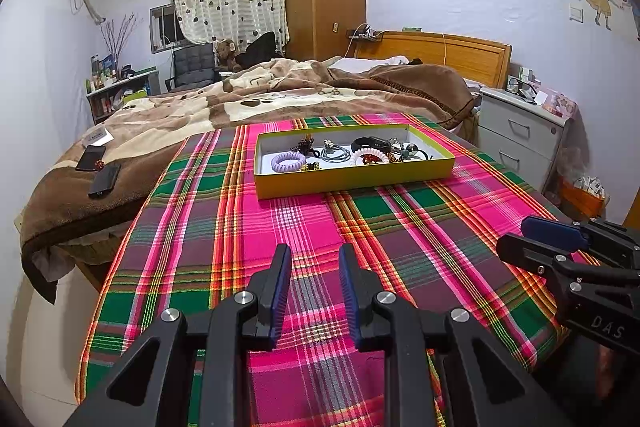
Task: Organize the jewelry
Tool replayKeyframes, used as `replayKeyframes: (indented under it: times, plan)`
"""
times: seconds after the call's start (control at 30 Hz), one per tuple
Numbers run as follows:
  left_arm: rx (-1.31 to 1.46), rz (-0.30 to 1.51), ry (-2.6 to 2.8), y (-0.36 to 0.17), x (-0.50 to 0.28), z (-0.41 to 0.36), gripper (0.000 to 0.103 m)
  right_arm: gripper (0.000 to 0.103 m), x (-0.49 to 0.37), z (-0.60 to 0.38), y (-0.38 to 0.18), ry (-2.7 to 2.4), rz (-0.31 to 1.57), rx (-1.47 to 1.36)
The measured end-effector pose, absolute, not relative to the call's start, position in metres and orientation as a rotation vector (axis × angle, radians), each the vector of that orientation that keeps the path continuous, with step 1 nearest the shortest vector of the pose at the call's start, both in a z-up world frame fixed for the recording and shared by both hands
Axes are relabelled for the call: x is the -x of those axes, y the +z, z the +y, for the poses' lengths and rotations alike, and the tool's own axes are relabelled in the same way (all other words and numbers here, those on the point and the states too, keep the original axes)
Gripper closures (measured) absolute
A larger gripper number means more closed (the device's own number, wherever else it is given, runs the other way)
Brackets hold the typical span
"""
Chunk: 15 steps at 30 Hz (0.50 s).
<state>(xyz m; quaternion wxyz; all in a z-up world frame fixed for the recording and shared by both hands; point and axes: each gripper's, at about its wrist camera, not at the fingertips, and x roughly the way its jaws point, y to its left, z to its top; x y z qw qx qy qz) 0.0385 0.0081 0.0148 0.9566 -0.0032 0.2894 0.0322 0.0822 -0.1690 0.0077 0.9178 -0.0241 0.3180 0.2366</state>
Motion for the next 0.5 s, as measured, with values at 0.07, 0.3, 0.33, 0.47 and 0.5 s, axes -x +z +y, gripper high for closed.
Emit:
replayKeyframes:
  times: [0.07, 0.3, 0.33, 0.47, 0.5]
  plan:
    - [0.005, 0.587, 0.067, 0.0153, -0.0381, 0.0078, 0.079, 0.062, -0.0821, -0.1693, 0.0071, 0.487, 0.656, 0.050]
    - [-0.008, 0.585, 0.074, 0.0183, -0.0365, 0.0058, 0.079, 0.062, -0.0809, -0.1691, 0.0050, 0.485, 0.660, 0.053]
    - [-0.007, 0.585, 0.074, 0.0184, -0.0364, 0.0059, 0.079, 0.062, -0.0805, -0.1692, 0.0045, 0.485, 0.661, 0.053]
    - [-0.001, 0.587, 0.074, 0.0173, -0.0367, 0.0056, 0.079, 0.062, -0.0799, -0.1698, 0.0037, 0.484, 0.658, 0.054]
    - [0.000, 0.588, 0.076, 0.0172, -0.0369, 0.0058, 0.079, 0.062, -0.0801, -0.1693, 0.0041, 0.485, 0.658, 0.054]
